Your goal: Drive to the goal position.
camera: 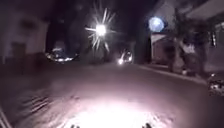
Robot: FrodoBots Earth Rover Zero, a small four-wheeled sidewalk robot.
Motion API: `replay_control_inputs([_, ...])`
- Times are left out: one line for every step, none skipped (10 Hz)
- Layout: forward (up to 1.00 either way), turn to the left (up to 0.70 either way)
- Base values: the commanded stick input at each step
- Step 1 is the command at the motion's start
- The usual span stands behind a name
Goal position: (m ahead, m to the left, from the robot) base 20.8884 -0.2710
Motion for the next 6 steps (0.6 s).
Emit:
replay_control_inputs([0.70,0.00])
replay_control_inputs([0.70,0.00])
replay_control_inputs([0.70,0.00])
replay_control_inputs([0.70,0.00])
replay_control_inputs([0.70,0.00])
replay_control_inputs([0.70,0.00])
